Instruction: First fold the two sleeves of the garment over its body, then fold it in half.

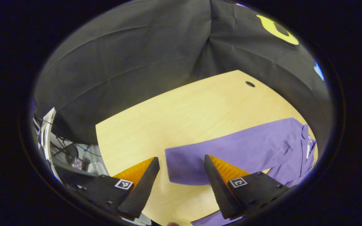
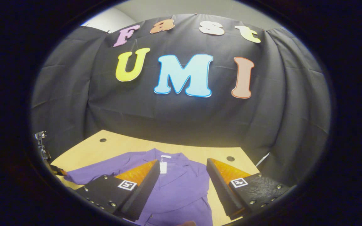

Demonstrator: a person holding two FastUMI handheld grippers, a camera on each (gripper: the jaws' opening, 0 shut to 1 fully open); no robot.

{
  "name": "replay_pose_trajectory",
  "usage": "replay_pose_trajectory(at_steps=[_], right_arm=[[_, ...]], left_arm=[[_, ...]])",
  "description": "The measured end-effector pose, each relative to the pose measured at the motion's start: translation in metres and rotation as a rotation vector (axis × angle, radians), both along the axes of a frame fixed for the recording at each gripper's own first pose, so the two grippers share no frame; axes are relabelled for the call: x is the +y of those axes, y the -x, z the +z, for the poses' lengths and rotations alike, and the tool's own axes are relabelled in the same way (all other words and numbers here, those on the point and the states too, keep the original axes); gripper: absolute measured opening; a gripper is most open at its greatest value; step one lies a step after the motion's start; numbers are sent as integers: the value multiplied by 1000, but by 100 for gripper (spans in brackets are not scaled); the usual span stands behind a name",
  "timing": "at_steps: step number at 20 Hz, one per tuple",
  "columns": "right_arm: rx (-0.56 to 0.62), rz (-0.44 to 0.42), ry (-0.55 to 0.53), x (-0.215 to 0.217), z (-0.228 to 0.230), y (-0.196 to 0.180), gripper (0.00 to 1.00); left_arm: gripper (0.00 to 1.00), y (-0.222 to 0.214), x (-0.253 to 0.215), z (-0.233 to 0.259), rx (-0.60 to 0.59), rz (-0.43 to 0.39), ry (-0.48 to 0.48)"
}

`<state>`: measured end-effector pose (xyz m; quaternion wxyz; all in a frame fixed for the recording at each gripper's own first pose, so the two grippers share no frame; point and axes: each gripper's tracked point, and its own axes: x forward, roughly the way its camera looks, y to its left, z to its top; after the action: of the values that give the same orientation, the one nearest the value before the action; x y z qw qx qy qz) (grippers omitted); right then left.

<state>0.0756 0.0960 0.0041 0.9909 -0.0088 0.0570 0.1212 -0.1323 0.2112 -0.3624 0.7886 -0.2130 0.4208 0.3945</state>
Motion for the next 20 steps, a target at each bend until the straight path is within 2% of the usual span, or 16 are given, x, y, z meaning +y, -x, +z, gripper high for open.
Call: replay_pose_trajectory(at_steps=[4,6,8,9,10,11,14,15,16,18,19,20], right_arm=[[34,34,-19,13,-4,6,93],[44,56,-27,21,-6,8,93],[55,73,-29,26,-9,10,93],[60,80,-31,28,-9,10,93],[68,87,-33,30,-11,10,93],[73,92,-37,31,-11,11,93],[65,97,-47,31,-7,10,93],[62,97,-47,29,-6,10,93],[59,95,-45,28,-6,10,93],[56,95,-39,27,-6,11,93],[54,96,-38,27,-5,11,93],[54,99,-38,28,-5,11,93]], left_arm=[[95,3,-8,-18,27,33,56],[94,-3,-9,-17,5,23,56],[94,-6,-13,-20,24,-4,53],[98,-7,-13,-22,44,-21,41],[94,-11,-15,-22,48,-44,28],[98,-17,-16,-21,45,-65,18],[64,-27,-24,-25,18,-103,10],[58,-30,-25,-25,6,-112,13],[42,-34,-25,-24,-8,-116,13],[20,-37,-25,-23,-20,-115,23],[12,-38,-27,-21,-12,-130,39],[11,-37,-24,-19,-21,-140,51]])
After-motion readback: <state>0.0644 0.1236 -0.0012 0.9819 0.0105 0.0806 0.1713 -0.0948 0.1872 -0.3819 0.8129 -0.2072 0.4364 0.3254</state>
